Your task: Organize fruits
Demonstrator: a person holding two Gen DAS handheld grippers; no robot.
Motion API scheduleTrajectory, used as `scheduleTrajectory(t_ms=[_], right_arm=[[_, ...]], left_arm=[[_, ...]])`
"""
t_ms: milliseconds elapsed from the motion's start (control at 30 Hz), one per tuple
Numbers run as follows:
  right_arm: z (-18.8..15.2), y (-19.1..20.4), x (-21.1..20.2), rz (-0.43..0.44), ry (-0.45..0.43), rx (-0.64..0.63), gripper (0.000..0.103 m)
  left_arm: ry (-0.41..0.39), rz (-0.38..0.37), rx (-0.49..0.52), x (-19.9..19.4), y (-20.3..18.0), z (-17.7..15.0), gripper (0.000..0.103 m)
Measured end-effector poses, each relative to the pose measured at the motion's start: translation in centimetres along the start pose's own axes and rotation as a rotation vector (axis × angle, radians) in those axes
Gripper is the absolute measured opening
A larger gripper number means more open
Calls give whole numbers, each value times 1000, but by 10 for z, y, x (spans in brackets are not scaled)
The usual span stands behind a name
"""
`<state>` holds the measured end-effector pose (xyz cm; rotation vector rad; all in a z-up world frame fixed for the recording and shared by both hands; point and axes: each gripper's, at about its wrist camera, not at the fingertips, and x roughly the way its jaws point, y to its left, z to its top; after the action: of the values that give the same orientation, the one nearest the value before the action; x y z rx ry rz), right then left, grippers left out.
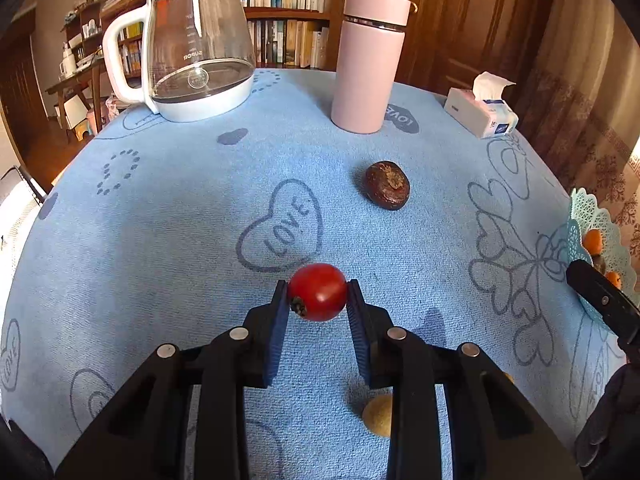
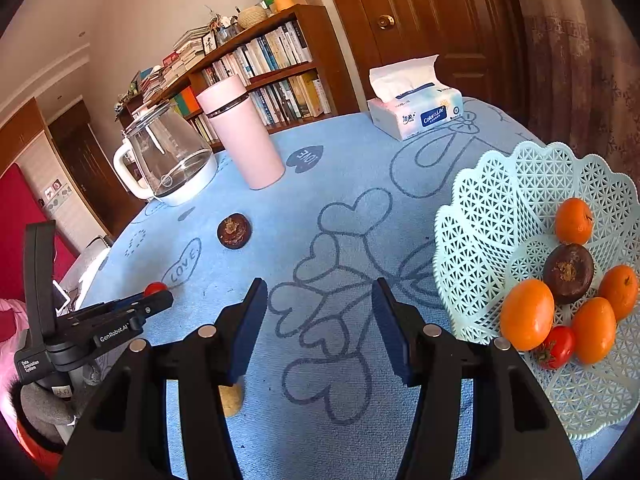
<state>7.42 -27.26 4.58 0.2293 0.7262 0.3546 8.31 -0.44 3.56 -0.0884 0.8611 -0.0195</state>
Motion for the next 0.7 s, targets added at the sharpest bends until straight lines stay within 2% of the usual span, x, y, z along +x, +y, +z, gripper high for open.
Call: scheduleTrajectory(t_ms=[67,300,567,700], right_arm=[[1,3,3,-4,5,-10,62],[12,45,29,15,39,-145,62],[37,78,113,82,235,-172,62],[54,90,141,96,304,-193,62]], left_arm=[[-28,14,-13,-10,7,1,29],[-82,29,-37,-34,26,-5,29],[-121,35,-52,-49,39,-10,30],[-119,21,-66,-49,41,-10,30]])
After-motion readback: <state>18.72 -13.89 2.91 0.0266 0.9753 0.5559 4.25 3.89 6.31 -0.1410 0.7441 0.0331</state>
